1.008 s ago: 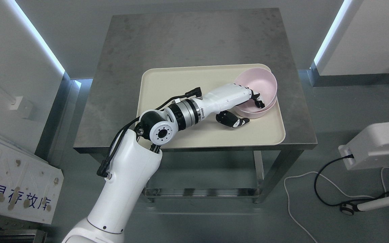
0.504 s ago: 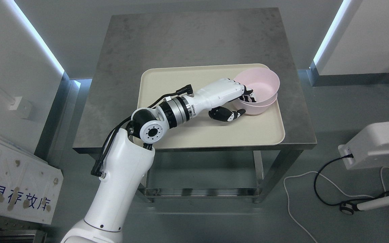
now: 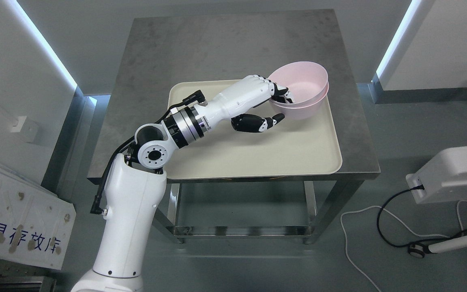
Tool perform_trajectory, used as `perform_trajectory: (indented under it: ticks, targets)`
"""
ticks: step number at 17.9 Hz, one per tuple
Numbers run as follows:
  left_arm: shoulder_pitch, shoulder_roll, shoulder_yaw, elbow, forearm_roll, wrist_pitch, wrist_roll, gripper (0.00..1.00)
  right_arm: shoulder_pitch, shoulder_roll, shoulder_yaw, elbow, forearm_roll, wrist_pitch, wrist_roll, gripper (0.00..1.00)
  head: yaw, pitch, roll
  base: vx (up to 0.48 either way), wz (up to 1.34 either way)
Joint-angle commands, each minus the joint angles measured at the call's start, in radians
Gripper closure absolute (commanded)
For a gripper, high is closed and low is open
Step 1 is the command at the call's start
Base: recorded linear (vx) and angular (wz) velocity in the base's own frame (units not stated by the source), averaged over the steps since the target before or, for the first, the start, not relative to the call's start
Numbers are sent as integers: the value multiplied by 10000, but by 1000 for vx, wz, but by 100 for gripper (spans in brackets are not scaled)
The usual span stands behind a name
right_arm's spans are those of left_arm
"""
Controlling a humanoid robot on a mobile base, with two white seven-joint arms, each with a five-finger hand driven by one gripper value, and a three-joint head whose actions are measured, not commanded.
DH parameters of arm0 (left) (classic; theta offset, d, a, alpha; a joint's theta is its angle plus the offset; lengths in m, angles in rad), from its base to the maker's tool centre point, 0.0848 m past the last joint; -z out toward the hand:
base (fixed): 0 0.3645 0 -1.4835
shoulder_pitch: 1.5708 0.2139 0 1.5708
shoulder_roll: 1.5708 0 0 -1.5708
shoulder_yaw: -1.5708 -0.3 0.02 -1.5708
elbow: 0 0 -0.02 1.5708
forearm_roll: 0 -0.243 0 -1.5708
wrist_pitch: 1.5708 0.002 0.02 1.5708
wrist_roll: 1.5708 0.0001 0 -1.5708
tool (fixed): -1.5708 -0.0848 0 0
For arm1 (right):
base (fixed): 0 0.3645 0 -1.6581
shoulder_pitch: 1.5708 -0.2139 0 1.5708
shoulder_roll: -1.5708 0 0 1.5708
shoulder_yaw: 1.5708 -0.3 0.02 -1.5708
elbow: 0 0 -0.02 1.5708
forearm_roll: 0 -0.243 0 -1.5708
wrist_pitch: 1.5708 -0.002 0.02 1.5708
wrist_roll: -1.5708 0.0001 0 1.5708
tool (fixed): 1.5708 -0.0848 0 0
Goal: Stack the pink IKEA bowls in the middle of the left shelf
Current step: 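Grasp the stacked pink bowls with the left hand and lift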
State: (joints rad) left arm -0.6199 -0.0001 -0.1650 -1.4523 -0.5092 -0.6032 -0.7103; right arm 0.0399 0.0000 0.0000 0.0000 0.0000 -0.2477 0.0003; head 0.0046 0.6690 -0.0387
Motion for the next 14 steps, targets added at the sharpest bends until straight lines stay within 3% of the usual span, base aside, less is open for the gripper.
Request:
perform_trajectory:
  ticks: [1,3,14]
  targets:
    - [997,175,2216,-1398,1256,-1113,-229,98,0,-175,-46,-175,-15,7,-3,0,0,0,0,0,0]
    - [1458,175,2554,-1598,1287,-1822,-244,99,0,-175,-46,-175,-15,7,-3,0,0,0,0,0,0]
    - [2104,175,3230,-1799,1917,-1822,-245,98,0,-175,-46,-175,-15,7,-3,0,0,0,0,2,-3]
